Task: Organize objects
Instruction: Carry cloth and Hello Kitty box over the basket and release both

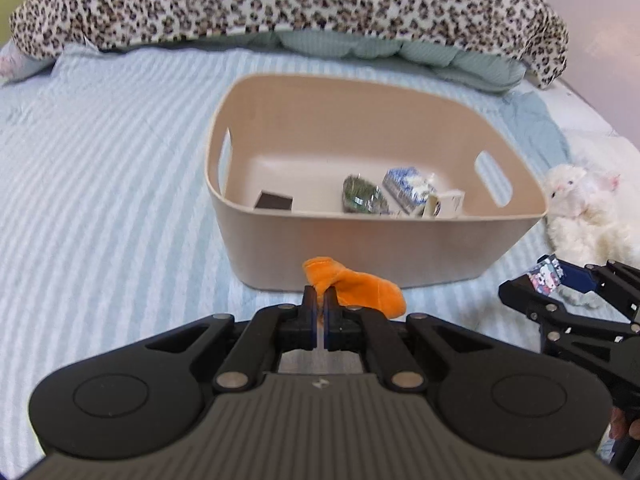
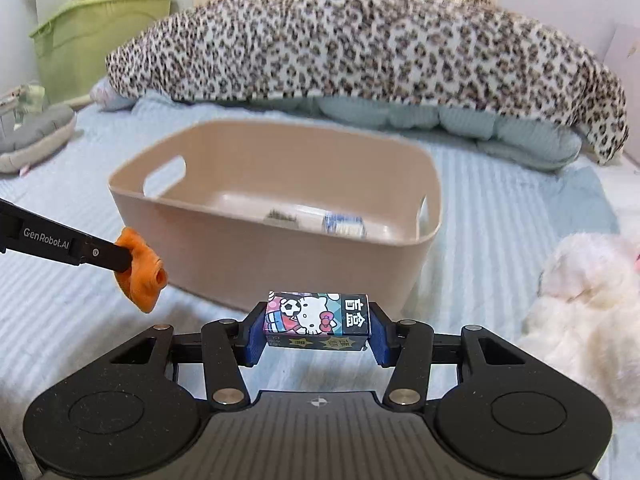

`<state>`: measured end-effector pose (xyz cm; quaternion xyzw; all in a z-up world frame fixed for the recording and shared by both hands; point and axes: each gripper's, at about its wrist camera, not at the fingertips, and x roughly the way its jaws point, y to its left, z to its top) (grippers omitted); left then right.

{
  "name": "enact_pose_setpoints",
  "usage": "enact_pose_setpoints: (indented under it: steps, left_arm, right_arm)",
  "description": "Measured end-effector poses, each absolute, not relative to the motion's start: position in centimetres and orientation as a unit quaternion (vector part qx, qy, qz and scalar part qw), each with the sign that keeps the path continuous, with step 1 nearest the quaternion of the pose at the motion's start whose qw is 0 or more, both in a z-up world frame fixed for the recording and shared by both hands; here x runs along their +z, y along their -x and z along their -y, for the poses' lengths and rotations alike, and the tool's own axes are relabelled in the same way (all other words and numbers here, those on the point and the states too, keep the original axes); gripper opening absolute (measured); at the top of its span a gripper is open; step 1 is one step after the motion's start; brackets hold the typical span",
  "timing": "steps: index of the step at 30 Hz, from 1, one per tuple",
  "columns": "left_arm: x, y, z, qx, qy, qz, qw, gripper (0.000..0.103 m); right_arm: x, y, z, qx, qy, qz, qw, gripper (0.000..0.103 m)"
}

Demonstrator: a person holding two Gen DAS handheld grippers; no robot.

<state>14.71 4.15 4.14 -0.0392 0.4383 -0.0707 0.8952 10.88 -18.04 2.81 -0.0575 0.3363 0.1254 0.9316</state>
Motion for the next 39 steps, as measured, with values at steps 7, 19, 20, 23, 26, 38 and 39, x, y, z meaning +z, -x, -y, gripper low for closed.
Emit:
enact_pose_setpoints:
  steps: [7,19,20,23,26,38,39]
  left_arm:
    - [8.1,-13.6,-3.8,-0.076,0.021,-0.372,0.925,0.003]
    - [9.3,-18.3,-0.8,-0.041,0.013,-0.283,0.958,0.003]
    - [8.8,-19.2,-0.6,-0.038,0.016,-0.286,0.957,0.003]
    - [7.4,-21.1,-0.6,-0.025,0.019,-0.295,0.955,0.003]
    - [5.5,-23.2,-0.9,-0.002,0.027,-0.316,0.949,0.003]
    - [-0.4,-25.8,-1.4,0.008,0.0,-0.405,0.914,0.004]
    - [-0.6,-25.8,-1.4,0.009,-0.003,-0.408,0.913,0.004]
  right_arm:
    - [6.6,-10.0,19.0,0.116,0.039,-0.258,0.958,0.047]
    - [8.6,-14.9,20.1,0.061,-0.021,-0.194,0.979,0.047]
    - [8.4,-15.6,20.0,0.058,-0.026,-0.196,0.978,0.047]
    - [7.3,-17.5,19.4,0.05,-0.035,-0.205,0.977,0.047]
    - [5.8,-19.2,18.7,0.041,-0.036,-0.218,0.974,0.047]
    - [0.6,-21.9,16.4,0.028,0.006,-0.317,0.948,0.049]
    - [0.5,-21.9,16.4,0.028,0.007,-0.322,0.946,0.054]
